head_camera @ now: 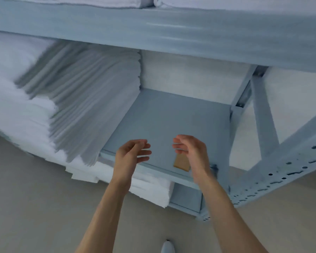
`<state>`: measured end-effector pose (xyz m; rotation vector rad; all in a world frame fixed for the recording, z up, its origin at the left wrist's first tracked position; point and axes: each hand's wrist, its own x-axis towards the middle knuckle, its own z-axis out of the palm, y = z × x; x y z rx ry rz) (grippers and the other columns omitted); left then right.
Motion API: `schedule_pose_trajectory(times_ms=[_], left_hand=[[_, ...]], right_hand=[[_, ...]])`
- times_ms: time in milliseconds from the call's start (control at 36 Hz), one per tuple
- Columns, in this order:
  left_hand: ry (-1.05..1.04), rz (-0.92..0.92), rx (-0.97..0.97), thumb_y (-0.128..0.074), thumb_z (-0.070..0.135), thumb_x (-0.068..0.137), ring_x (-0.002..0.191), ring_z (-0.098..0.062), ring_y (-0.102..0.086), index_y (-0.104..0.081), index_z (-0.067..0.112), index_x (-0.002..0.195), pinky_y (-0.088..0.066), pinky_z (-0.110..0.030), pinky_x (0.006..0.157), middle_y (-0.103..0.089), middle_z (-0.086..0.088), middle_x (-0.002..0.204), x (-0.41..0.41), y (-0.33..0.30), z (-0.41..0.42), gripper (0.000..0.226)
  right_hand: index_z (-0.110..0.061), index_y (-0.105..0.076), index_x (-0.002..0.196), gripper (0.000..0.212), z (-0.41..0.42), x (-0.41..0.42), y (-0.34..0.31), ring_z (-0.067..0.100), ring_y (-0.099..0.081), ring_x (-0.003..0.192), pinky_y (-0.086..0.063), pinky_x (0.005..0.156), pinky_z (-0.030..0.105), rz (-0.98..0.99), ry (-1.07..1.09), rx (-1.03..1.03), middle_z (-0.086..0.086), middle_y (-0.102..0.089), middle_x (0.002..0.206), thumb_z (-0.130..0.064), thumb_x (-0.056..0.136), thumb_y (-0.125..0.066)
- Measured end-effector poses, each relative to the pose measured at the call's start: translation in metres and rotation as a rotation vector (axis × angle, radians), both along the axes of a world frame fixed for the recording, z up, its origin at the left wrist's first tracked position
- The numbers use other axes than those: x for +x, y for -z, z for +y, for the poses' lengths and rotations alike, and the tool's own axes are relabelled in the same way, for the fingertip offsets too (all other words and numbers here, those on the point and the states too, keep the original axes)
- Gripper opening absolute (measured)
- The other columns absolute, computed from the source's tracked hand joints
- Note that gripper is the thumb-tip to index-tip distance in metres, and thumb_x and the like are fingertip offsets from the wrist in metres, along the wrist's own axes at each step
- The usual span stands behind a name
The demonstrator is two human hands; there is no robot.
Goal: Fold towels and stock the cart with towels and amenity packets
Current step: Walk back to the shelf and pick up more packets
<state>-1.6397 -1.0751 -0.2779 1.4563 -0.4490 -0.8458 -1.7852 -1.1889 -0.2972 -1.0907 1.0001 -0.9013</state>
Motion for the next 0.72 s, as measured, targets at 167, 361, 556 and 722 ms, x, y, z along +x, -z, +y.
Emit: schedule_pose_trajectory(times_ms=[167,361,556,722], left_hand=[[0.130,0.058,0.069,-0.057,0.007,0.096,0.081,-0.030,-0.074,-0.070,0.001,0.101,-0.061,-0.040,0.076,-0.075,-0.016,0.093,0.002,0.024,-0.071,0.015],[0.349,0.116,0.351,-0.064,0.008,0.092,0.073,-0.027,-0.064,-0.064,-0.003,0.104,-0.060,-0.044,0.074,-0.064,-0.014,0.088,-0.002,0.082,-0.135,0.016],[0.616,-0.086,0.640,-0.076,0.022,0.086,0.112,-0.030,-0.058,-0.043,0.001,0.135,-0.057,-0.040,0.080,-0.055,-0.017,0.124,-0.015,0.136,-0.179,0.063],[0.705,-0.494,0.843,-0.076,0.041,0.083,0.136,-0.034,-0.040,-0.029,-0.008,0.139,-0.035,-0.039,0.113,-0.039,-0.022,0.144,-0.032,0.176,-0.203,0.088]], right_hand=[[-0.005,-0.071,0.095,0.013,-0.044,-0.018,0.016,0.019,-0.070,0.072,-0.055,0.066,0.023,0.040,0.150,0.085,0.010,-0.075,0.087,-0.012,0.094,-0.061],[-0.005,-0.067,0.092,0.007,-0.089,-0.052,0.060,0.021,-0.064,0.070,-0.051,0.071,0.033,0.252,0.252,0.186,0.009,-0.068,0.081,-0.010,0.094,-0.061],[-0.010,-0.043,0.067,0.024,-0.087,-0.074,0.114,0.019,-0.035,0.061,-0.031,0.063,0.033,0.633,0.297,0.318,0.011,-0.040,0.064,-0.005,0.088,-0.053],[-0.002,-0.058,0.106,0.027,-0.077,-0.079,0.157,0.028,-0.059,0.097,-0.045,0.084,0.032,1.096,0.215,0.299,0.015,-0.062,0.104,-0.026,0.102,-0.047]])
